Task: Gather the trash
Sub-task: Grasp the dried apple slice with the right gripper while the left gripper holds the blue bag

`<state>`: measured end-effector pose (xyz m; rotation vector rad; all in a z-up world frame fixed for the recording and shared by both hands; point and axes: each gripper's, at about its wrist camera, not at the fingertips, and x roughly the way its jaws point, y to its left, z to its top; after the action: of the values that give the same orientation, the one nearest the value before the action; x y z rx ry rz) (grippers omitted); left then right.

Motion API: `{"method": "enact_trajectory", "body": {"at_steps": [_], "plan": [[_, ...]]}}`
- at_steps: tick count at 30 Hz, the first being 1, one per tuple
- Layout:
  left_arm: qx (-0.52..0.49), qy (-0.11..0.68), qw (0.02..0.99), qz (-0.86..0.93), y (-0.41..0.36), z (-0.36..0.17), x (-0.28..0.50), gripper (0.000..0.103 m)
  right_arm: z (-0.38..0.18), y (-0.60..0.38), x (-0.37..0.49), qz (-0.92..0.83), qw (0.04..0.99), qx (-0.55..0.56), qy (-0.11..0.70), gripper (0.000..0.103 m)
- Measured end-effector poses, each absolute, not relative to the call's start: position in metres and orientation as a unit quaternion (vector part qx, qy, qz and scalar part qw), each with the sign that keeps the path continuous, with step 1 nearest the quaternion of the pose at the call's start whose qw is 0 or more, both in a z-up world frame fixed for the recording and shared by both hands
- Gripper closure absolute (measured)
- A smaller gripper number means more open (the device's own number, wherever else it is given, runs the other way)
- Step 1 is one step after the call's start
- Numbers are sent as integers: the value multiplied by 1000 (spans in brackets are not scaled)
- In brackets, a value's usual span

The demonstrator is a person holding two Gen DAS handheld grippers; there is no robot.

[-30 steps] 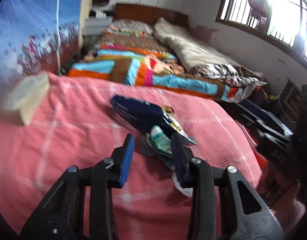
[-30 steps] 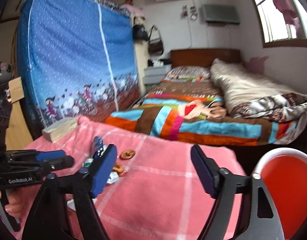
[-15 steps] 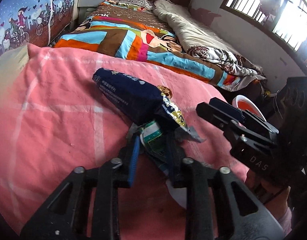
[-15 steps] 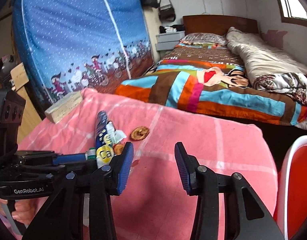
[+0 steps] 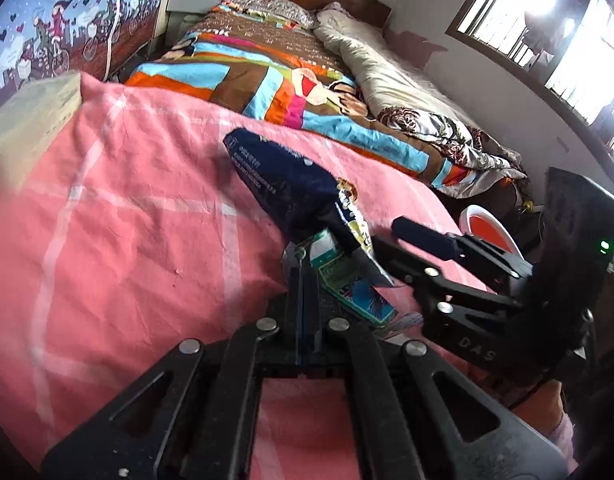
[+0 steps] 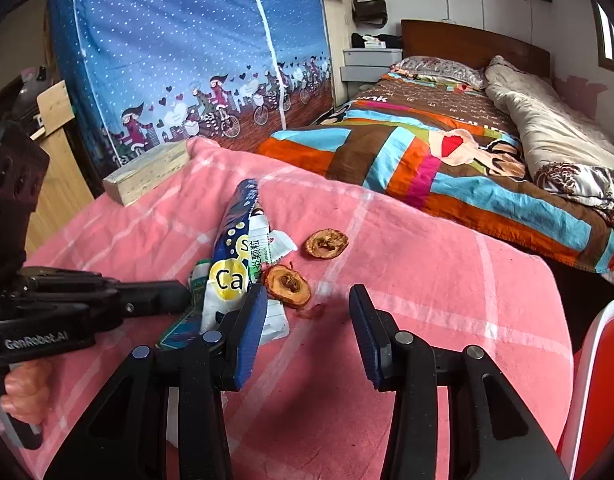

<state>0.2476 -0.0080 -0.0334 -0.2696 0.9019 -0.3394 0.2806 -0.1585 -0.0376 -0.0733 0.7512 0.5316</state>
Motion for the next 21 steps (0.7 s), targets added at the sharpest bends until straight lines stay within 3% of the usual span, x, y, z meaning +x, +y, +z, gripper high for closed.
{"method": "enact_trajectory", "body": {"at_steps": [7, 12, 15, 21], "plan": [[-122, 429, 881, -162, -5, -32, 246, 40, -39, -146, 297, 280, 880, -39, 383, 62], [-132, 426, 880, -161, -3, -31, 246, 10, -42, -147, 297, 292, 872, -30, 392, 75], [-132, 422, 882, -165, -4, -29, 245, 5, -43, -149, 294, 290, 872, -27, 393, 76], [-116, 433, 879, -165, -14, -34, 248, 4, -36, -161, 283, 266, 889, -27, 373, 76]]}}
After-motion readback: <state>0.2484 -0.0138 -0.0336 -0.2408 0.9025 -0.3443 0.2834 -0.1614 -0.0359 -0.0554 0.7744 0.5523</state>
